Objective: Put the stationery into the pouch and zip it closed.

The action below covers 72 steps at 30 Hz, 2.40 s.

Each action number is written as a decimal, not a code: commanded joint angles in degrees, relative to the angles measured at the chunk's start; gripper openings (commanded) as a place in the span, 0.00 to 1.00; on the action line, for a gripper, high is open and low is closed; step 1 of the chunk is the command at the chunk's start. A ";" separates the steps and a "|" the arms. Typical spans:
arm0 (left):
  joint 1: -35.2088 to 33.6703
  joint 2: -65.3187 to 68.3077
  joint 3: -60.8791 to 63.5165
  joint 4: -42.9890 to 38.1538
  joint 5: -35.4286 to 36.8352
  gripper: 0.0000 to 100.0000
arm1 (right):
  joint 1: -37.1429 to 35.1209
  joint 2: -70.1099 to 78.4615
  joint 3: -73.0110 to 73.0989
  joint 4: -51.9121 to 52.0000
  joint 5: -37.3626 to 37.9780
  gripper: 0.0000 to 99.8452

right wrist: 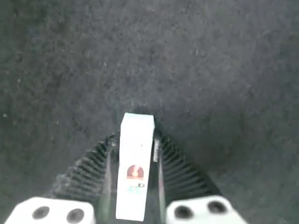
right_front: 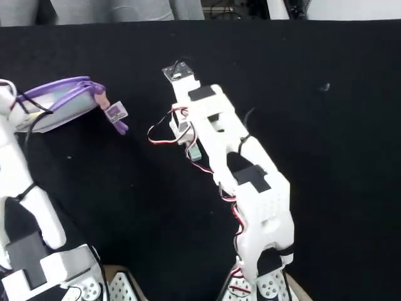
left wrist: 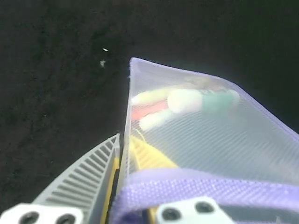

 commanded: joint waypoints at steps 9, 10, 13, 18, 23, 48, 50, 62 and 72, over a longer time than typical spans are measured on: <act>13.41 -0.18 -19.03 15.12 0.26 0.03 | 0.79 -28.88 -5.49 5.36 0.00 0.01; 14.73 -0.18 -20.00 15.30 0.44 0.03 | 0.79 -31.43 -5.49 5.36 0.00 0.01; 18.33 -0.18 -20.62 15.30 3.16 0.03 | 0.79 -38.29 -4.88 4.13 0.00 0.01; 23.60 1.14 -17.19 15.21 3.43 0.03 | 0.79 -50.24 4.97 -4.57 -2.81 0.01; 24.40 5.01 -16.22 15.21 3.43 0.03 | 0.53 -65.19 22.37 -20.92 -4.40 0.01; 24.31 7.47 -14.02 15.21 3.52 0.03 | -17.93 -68.97 60.35 -92.92 -4.31 0.01; 24.22 7.47 -14.02 15.21 3.52 0.03 | -17.93 -65.98 60.62 -96.79 -4.31 0.01; 21.49 7.74 -13.93 15.12 3.52 0.03 | -17.32 -57.89 60.35 -102.15 -13.19 0.01; 20.97 7.56 -13.93 15.12 3.52 0.03 | -16.53 -52.79 59.12 -101.98 -13.63 0.02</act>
